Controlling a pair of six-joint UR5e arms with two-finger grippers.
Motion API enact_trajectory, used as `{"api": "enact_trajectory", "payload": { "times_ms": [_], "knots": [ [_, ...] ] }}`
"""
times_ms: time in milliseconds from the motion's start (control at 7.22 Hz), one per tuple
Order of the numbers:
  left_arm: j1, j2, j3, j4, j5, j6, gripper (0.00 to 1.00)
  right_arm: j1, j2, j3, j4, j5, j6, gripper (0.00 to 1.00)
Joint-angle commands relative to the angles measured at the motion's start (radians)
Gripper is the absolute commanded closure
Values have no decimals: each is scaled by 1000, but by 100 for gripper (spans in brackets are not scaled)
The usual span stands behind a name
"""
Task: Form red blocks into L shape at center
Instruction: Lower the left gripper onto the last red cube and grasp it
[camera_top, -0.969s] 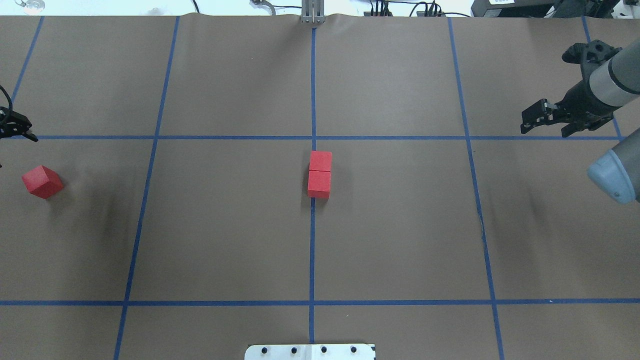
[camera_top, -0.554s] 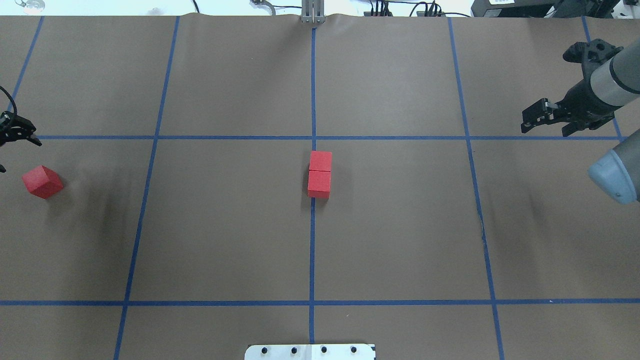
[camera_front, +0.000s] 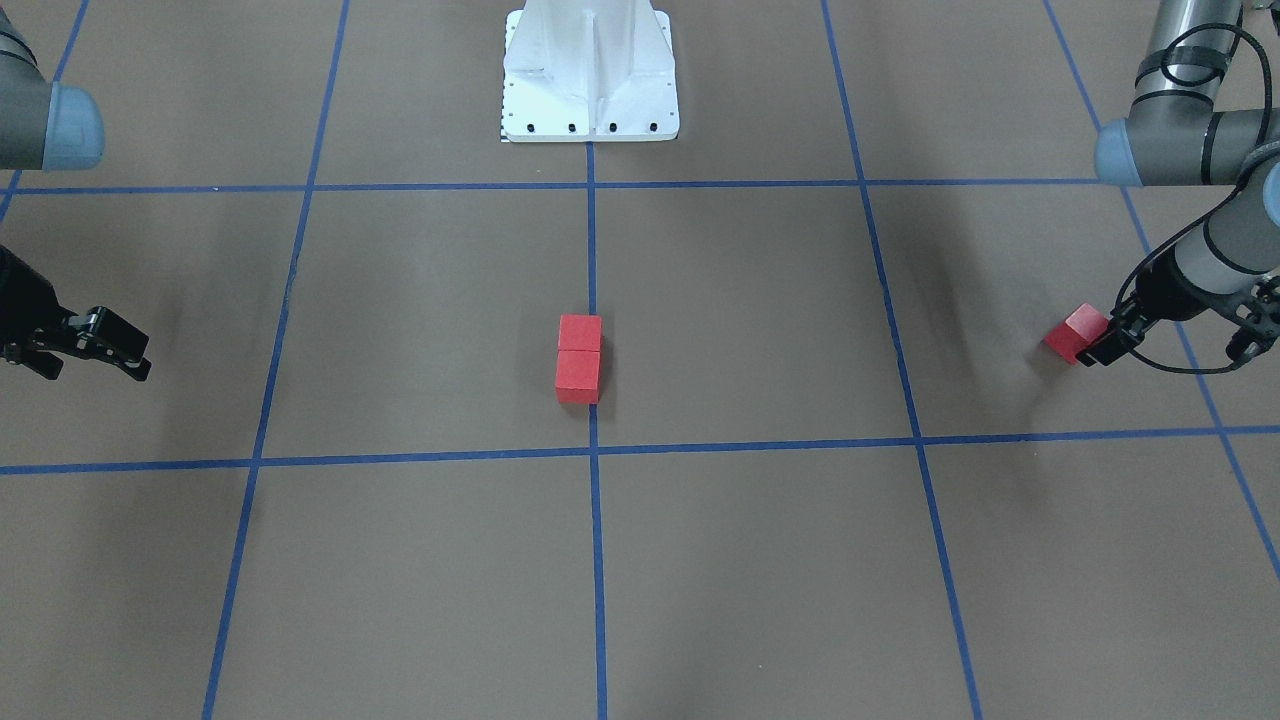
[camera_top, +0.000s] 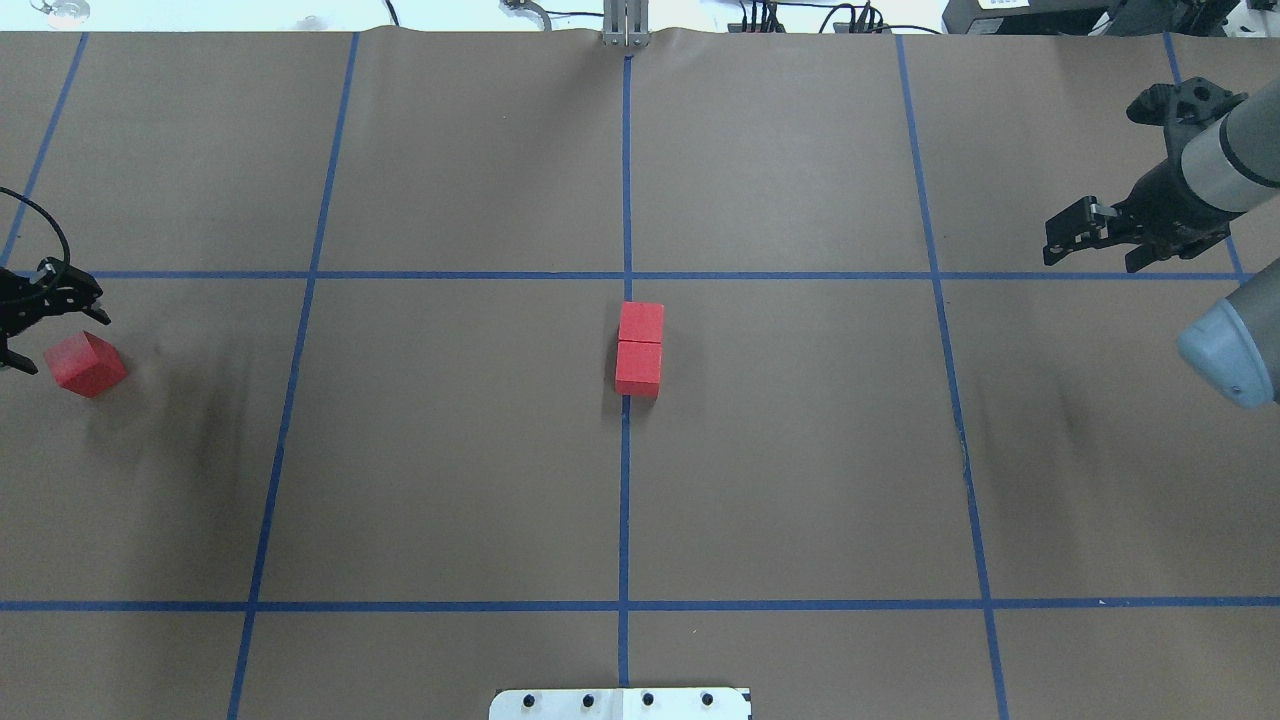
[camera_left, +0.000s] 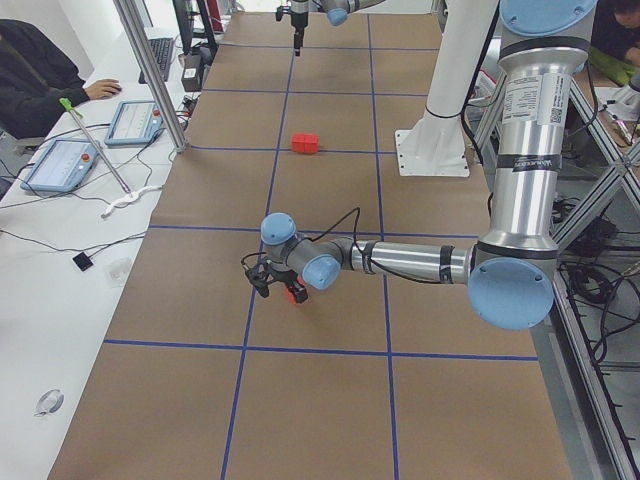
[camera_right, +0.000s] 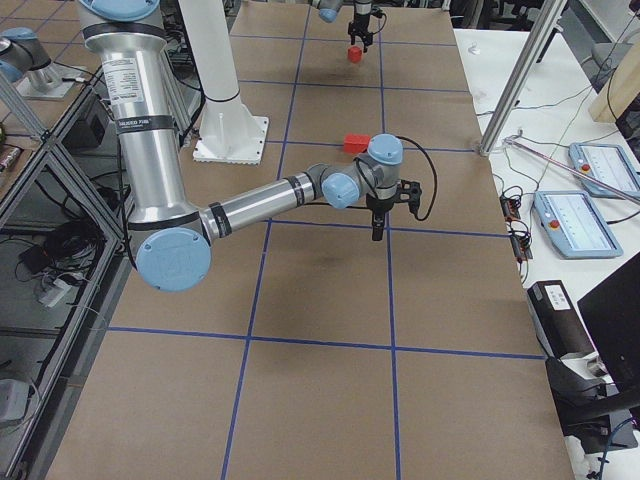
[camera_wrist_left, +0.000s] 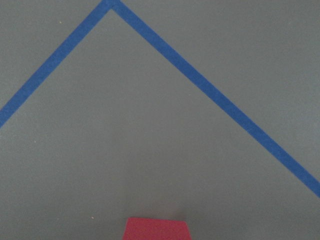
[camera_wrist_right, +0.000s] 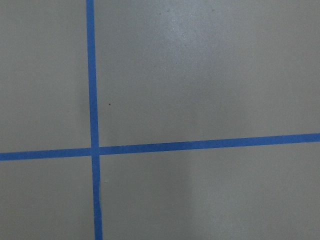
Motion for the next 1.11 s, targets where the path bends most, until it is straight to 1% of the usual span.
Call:
{"api": "enact_trajectory", "payload": {
  "times_ms": [0, 138, 277, 415, 554, 692, 831, 969],
  "knots": [
    [12, 8, 7, -18, 1, 1, 16, 0, 1, 4, 0, -2, 0, 0],
    [13, 8, 9, -18, 1, 0, 47, 0, 1, 6, 0, -2, 0, 0],
    [14, 8, 10, -18, 0, 0, 83, 0, 1, 4, 0, -2, 0, 0],
    [14, 0, 4, -17, -9, 3, 100, 0, 1, 6, 0, -2, 0, 0],
    [14, -12, -18, -4, -9, 1, 100, 0, 1, 4, 0, -2, 0, 0],
    [11, -44, -60, 59, -11, 0, 100, 0, -1, 4, 0, -2, 0, 0],
    [-4, -79, -144, 188, -8, -9, 100, 0, -2, 4, 0, -2, 0, 0],
    [-4, -149, -205, 329, 10, -113, 100, 0, -2, 3, 0, -2, 0, 0]
  ]
}}
